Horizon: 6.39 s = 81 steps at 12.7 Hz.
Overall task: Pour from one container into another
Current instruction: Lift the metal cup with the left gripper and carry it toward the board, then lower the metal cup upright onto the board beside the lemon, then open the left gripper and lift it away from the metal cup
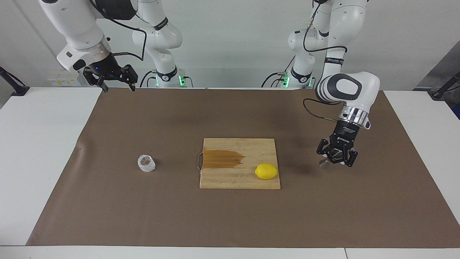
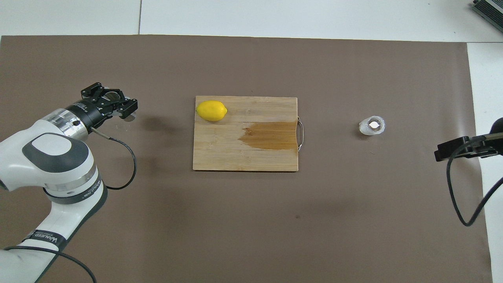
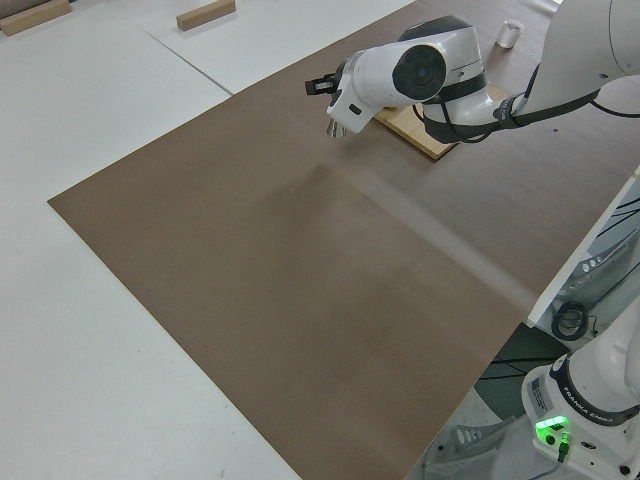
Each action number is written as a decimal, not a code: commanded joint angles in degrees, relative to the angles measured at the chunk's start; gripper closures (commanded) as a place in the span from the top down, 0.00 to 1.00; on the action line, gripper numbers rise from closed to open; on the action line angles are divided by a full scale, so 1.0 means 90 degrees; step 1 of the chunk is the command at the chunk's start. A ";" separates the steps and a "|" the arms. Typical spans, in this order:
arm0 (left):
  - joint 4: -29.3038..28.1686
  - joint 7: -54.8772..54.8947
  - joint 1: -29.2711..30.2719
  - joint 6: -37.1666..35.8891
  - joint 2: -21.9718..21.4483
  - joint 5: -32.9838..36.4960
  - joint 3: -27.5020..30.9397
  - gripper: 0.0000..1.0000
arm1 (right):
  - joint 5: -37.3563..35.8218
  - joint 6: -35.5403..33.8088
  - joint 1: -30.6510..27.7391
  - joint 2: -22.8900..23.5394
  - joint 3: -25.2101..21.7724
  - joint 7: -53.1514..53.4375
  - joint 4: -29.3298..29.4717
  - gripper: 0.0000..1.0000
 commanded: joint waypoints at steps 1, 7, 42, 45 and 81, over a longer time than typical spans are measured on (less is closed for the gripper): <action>0.0263 -0.0085 -0.0102 0.0332 -0.0054 -0.0121 -0.0493 0.00 | 0.0140 -0.0025 -0.0052 0.0013 0.0017 0.0080 0.0048 1.00; 0.0595 -0.0251 -0.0968 0.1748 0.0122 -0.0530 -0.1315 0.00 | 0.0140 -0.0025 -0.0052 0.0013 0.0017 0.0080 0.0048 1.00; 0.2530 -0.0251 -0.2689 0.2569 0.2602 0.0163 -0.1589 0.05 | 0.0140 -0.0025 -0.0052 0.0013 0.0017 0.0080 0.0048 1.00; 0.2501 -0.0251 -0.2728 0.2588 0.2631 0.0163 -0.1589 0.07 | 0.0140 -0.0025 -0.0052 0.0013 0.0017 0.0080 0.0048 1.00; 0.2608 0.0459 -0.2222 0.1811 0.1773 0.0582 -0.1491 1.00 | 0.0140 -0.0025 -0.0062 0.0013 0.0017 0.0080 0.0048 1.00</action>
